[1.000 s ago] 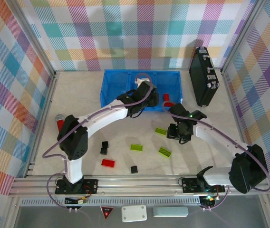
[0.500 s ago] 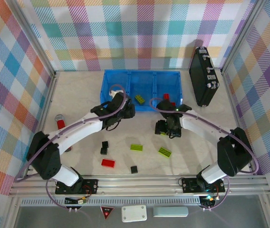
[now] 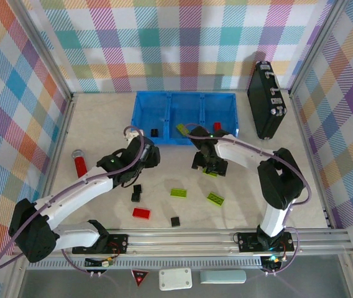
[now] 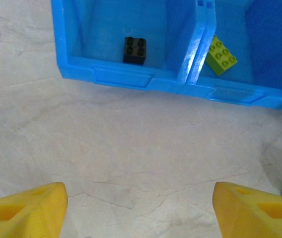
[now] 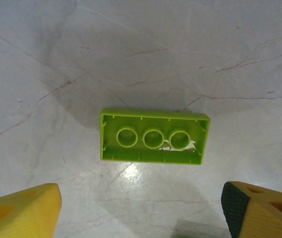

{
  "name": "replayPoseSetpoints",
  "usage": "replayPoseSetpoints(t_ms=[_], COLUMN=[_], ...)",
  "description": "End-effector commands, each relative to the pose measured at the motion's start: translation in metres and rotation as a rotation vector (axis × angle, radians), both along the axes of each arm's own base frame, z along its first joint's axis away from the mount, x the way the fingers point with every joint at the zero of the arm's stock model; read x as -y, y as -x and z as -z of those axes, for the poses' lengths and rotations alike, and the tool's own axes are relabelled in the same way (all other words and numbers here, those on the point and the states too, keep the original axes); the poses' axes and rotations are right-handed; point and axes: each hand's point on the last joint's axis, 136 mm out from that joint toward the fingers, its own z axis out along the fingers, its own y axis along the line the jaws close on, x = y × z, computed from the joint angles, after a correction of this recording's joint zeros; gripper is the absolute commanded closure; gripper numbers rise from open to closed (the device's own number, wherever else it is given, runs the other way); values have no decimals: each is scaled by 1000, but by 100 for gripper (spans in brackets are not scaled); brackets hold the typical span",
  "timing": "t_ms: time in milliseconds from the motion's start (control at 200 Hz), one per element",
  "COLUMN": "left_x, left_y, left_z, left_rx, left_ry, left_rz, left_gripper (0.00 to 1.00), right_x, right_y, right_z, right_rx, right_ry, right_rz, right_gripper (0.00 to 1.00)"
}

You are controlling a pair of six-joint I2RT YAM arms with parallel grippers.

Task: Sort the legos into containers by color
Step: Pick up the lego from the center of the table.

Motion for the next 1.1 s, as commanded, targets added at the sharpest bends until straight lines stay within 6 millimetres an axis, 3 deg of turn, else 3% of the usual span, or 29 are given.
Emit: replayPoseSetpoints(t_ms=[0,570,1095], left_x=[-17,-6,9], left_y=[4,3,-3], left_z=[1,16,27], left_rx=[4,-41,-80], left_ry=[-13,21,54], left_rz=[-55,-48,-31], left_gripper=[23,23,23], right_x=[1,2,15], right_y=[-2,-6,-2], right_z=[1,24,38], right_rx=[0,-11,-11], right_ry=[24,42,42], right_rz=[88,54,61], right_gripper=[15,17,18])
